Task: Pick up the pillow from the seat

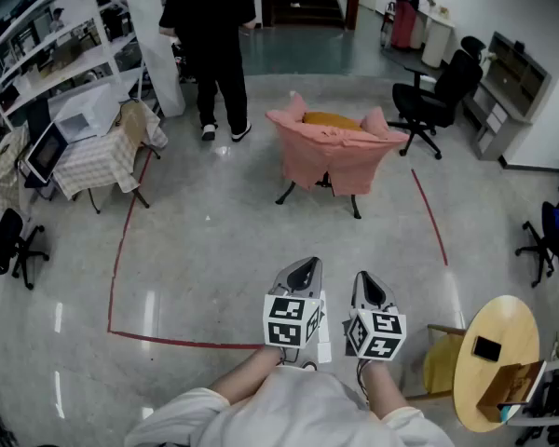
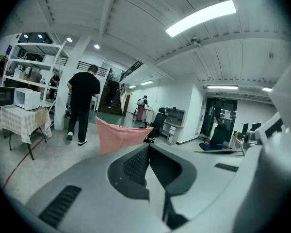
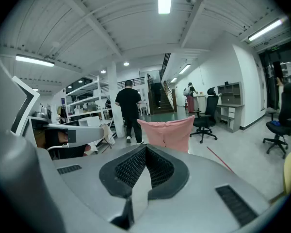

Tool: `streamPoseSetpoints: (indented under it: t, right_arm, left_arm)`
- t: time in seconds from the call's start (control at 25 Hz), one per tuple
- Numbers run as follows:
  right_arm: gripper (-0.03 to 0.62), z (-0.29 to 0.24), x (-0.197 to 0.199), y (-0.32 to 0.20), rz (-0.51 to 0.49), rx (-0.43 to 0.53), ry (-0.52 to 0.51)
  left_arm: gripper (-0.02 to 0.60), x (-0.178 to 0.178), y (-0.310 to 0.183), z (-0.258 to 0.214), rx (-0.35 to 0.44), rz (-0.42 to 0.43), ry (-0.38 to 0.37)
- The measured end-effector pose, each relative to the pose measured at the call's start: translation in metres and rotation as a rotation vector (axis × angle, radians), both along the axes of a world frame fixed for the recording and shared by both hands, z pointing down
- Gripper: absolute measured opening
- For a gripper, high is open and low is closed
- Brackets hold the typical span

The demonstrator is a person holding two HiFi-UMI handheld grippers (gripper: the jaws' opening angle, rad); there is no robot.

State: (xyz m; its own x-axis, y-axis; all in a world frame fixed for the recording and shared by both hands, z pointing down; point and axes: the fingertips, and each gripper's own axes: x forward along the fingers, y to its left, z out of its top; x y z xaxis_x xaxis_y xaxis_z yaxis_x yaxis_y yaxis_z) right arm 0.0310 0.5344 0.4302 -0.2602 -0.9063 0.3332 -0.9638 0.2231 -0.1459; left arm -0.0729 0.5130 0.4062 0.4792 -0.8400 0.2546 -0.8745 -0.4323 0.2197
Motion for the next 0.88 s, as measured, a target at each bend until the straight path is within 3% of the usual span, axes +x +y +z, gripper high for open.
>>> streamPoseSetpoints:
  t: [0.44, 0.88]
  right_arm:
    - [0.028, 0.005, -0.013, -0.008, -0.003, -0.016, -0.007]
    - [0.029, 0.011, -0.035, -0.026, 0.049, -0.032, -0.009]
  left_arm:
    - [0.008, -0.01, -0.008, 0.006, -0.019, 0.002, 0.009]
    - [0.008, -0.052, -0.031, 0.009, -0.018, 0.008, 0.007]
